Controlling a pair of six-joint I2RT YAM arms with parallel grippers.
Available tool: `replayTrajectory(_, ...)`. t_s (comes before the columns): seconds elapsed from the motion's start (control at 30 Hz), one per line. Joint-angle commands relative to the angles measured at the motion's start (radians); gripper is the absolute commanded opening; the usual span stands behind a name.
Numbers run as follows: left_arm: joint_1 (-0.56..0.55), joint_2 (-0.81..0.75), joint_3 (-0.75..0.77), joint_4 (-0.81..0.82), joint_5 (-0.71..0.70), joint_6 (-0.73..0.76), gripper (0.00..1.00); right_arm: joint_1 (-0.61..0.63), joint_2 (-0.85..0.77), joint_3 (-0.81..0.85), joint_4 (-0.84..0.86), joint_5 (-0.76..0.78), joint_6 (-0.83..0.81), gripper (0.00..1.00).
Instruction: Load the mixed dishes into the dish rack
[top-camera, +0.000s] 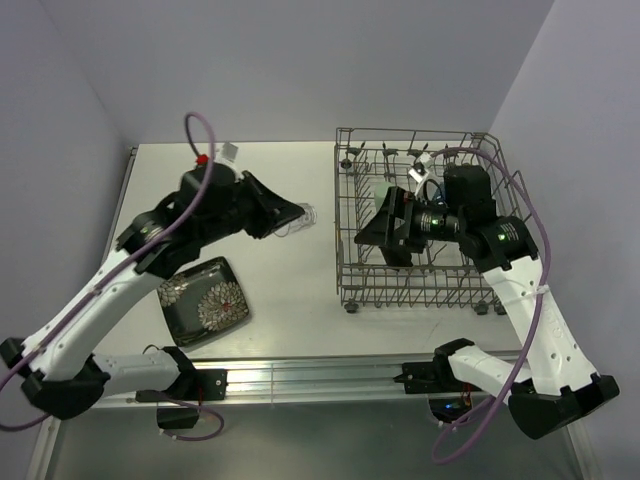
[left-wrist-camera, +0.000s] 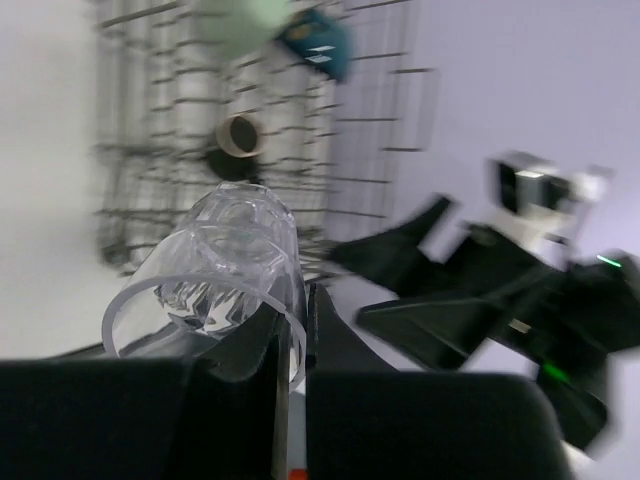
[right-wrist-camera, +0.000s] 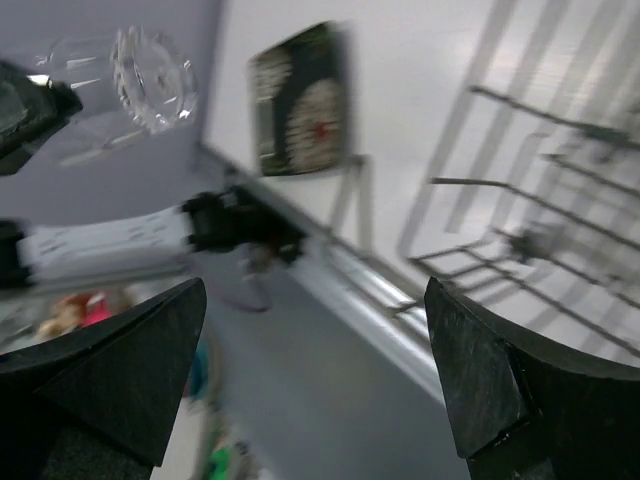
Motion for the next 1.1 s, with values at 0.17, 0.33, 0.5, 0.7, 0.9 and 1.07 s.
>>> replayTrajectory(0.17,0.029,-0.185,-0.261,0.500,0.184,-0.121,0.00,0.044,0.001,-0.050,0.426,-0.490,0.310,0.96)
replayTrajectory(0.33,0.029,-0.232,-0.451,0.801,0.238,-0.228,0.00,0.061,0.037,-0.035,0.522,-0.527,0.416,0.96)
replayTrajectory(0.5,0.028,-0.231,-0.545,1.073,0.287,-0.323,0.00,0.064,0.033,-0.090,0.670,-0.528,0.508,0.96)
replayTrajectory(0.7,0.029,-0.228,-0.533,1.093,0.301,-0.333,0.00,0.064,0.019,-0.156,0.789,-0.527,0.602,0.95)
replayTrajectory(0.9,0.027,-0.228,-0.556,1.155,0.319,-0.382,0.00,0.064,0.014,-0.181,0.839,-0.514,0.626,0.95)
replayTrajectory(1.07,0.027,-0.232,-0.562,1.158,0.331,-0.385,0.00,0.064,0.025,-0.205,0.994,-0.511,0.753,0.94)
